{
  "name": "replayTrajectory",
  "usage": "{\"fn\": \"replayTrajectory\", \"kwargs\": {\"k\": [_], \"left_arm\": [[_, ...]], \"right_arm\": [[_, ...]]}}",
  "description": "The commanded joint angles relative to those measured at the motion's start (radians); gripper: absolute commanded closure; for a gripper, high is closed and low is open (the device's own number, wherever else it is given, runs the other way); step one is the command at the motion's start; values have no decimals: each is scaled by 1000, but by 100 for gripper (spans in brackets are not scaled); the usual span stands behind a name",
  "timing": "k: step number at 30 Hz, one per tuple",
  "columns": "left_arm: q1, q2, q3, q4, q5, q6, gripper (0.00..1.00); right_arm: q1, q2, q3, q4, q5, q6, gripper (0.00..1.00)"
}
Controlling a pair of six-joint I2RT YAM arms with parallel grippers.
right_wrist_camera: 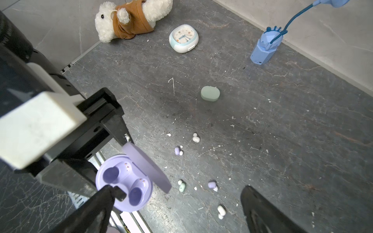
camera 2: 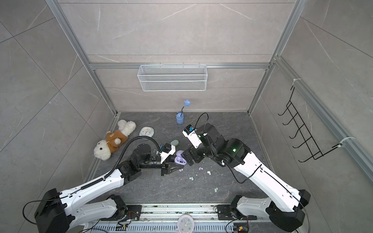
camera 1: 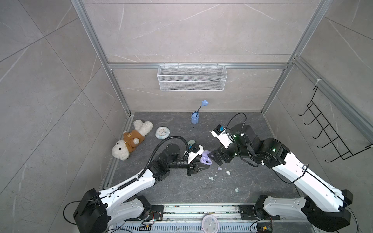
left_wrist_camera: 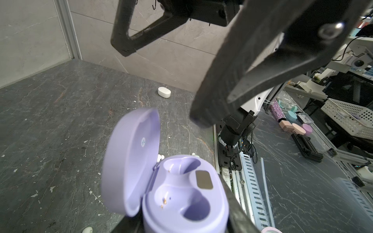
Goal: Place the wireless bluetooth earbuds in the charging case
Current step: 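Pull the case lid open with the right gripper while the left gripper holds the base, then release the lid and move the right gripper over the scattered earbuds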
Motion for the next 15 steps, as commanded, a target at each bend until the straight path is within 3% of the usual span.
{"fn": "replayTrajectory", "kwargs": {"k": [1, 10, 15], "left_arm": [[3, -40, -27, 33, -42, -48, 75], [7, -112, -85, 28, -104, -90, 75], [7, -141, -114, 41, -119, -110, 76]], "right_arm": [[-17, -2, 40, -66, -33, 78, 0], [-135, -54, -41, -74, -130, 253, 0], [-225, -42, -147, -42, -119, 372, 0]]}}
